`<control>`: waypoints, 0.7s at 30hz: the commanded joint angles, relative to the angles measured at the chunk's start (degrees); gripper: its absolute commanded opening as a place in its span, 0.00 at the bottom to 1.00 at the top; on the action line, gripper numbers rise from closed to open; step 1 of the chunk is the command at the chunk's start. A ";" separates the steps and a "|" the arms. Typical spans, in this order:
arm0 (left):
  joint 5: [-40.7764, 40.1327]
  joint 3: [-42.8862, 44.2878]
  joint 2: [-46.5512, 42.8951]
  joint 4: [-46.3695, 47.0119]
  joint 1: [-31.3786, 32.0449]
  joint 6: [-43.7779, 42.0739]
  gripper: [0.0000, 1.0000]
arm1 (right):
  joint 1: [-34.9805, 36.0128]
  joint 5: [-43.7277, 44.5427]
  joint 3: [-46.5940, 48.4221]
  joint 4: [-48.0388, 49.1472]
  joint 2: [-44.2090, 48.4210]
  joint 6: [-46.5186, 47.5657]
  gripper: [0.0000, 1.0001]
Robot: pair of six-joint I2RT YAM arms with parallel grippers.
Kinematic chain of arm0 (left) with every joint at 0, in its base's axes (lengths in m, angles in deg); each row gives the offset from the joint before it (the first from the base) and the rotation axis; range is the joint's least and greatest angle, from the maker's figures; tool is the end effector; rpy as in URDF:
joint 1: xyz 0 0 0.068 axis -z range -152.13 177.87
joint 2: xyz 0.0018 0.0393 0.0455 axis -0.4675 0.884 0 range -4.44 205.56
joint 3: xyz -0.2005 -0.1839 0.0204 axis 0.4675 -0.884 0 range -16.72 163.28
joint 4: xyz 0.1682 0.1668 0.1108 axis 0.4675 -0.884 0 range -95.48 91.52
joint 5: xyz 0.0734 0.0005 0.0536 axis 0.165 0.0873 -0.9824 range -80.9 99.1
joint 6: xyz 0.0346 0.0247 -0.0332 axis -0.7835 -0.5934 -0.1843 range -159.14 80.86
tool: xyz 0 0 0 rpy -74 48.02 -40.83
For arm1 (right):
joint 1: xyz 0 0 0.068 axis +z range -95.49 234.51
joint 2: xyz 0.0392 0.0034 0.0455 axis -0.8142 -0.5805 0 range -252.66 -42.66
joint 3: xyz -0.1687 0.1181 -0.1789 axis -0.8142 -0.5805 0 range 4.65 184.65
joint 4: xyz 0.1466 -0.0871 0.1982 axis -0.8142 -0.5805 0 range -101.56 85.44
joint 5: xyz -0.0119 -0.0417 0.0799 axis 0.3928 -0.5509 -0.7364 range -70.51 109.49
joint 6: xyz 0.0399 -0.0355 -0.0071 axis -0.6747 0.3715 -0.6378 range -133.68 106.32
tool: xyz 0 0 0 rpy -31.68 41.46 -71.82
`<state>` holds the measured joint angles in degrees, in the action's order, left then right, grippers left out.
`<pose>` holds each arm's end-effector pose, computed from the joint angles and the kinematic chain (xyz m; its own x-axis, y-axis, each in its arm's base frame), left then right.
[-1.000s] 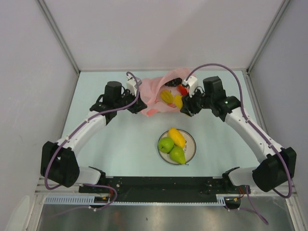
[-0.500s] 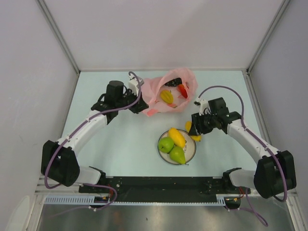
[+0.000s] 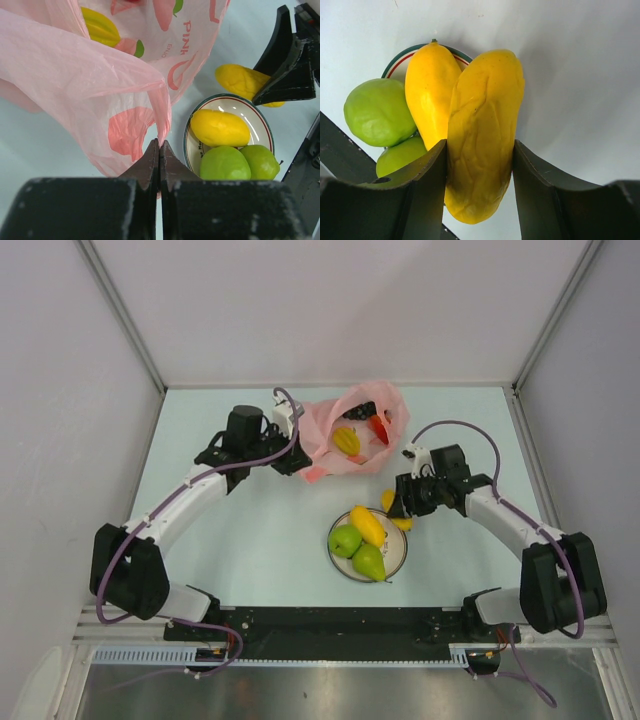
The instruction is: Take the fake fruits out of the plastic bag
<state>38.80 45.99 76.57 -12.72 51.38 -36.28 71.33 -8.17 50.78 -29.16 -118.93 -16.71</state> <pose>0.2852 -0.1433 0.2979 -0.5290 0.1829 -0.8287 0.7040 0.6399 -0.3081 0.2444 0.0911 0.2128 -0.8076 -0.1952 -0.5565 -0.4709 0.7816 0.4091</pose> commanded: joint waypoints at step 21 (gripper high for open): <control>-0.43 0.74 -1.74 0.71 0.31 -2.06 0.00 | 6.56 0.77 -0.07 8.07 -6.96 11.99 0.17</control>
<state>38.62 46.08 76.49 -12.82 51.38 -37.66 77.47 -8.12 50.73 -23.41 -125.32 -6.07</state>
